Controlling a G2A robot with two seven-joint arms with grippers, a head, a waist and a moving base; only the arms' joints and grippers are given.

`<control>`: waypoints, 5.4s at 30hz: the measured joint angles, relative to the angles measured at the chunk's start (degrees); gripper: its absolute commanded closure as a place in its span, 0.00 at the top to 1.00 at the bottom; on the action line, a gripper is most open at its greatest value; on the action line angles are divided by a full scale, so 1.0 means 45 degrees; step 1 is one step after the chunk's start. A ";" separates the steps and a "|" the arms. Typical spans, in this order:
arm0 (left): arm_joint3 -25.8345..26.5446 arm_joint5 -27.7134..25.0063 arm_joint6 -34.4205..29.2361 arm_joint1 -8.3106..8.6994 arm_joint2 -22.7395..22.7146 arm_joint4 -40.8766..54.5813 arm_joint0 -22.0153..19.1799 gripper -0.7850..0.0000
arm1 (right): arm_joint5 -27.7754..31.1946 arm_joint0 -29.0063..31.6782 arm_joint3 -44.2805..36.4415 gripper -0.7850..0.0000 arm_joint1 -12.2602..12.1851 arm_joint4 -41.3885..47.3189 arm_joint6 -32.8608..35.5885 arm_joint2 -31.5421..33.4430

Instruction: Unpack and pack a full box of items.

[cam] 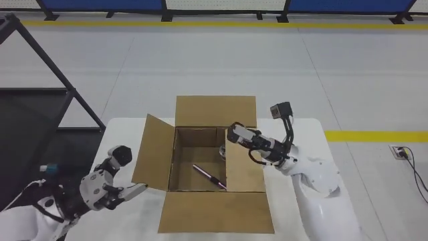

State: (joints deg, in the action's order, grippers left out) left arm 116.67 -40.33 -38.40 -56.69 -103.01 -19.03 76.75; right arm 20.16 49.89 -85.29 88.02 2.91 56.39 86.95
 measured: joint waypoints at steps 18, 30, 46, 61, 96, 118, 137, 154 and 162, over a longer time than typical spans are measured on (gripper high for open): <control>0.0277 0.1314 -0.1969 0.0085 0.2150 -0.0089 -0.1202 1.00 | -0.1645 0.2388 -0.2997 1.00 -0.0292 -0.1690 -0.2533 0.1242; -0.2082 0.5223 -0.3387 -0.0064 0.4766 0.5265 -0.3872 1.00 | -0.1293 0.2992 -0.3685 1.00 -0.0525 -0.1266 -0.2589 0.1458; -0.6032 1.0136 -0.3141 -0.1297 1.0628 0.4280 -0.8546 1.00 | 0.0151 0.5416 -0.5015 1.00 -0.1112 0.1732 -0.2532 0.4444; -0.6794 1.0137 -0.2928 -0.1497 1.0905 0.5345 -0.8666 1.00 | -0.0256 0.5623 -0.5172 1.00 -0.1274 0.1495 -0.2523 0.4427; -0.7158 0.9315 -0.1266 -0.2581 1.1921 0.5068 -0.9815 1.00 | 0.0613 0.6445 -0.6162 1.00 -0.2099 -0.1258 -0.1426 0.2304; -1.0437 0.8356 -0.0761 -0.4648 1.4634 0.6709 -1.3501 1.00 | 0.1491 0.7255 -0.6600 1.00 -0.2625 0.0644 -0.1283 0.2228; -1.3152 0.7054 -0.0797 -0.5979 1.5180 0.7191 -1.4529 1.00 | -0.0080 0.6928 -0.6437 1.00 -0.2931 -0.1659 -0.3110 0.1971; -0.5877 0.7108 -0.0583 -0.3766 0.9351 0.4017 -0.9929 1.00 | -0.2277 0.6395 -0.5883 1.00 -0.3148 -0.2772 -0.4257 0.1761; -0.1057 0.7409 -0.0469 -0.3098 0.6179 0.3019 -0.5826 1.00 | -0.2797 0.6167 -0.6021 1.00 -0.3169 -0.3101 -0.4475 0.1247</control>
State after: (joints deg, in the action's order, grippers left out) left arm 111.92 -6.99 -40.51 -70.63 -75.20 -5.45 50.53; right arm 7.57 77.64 -112.38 73.76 -11.04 36.25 92.56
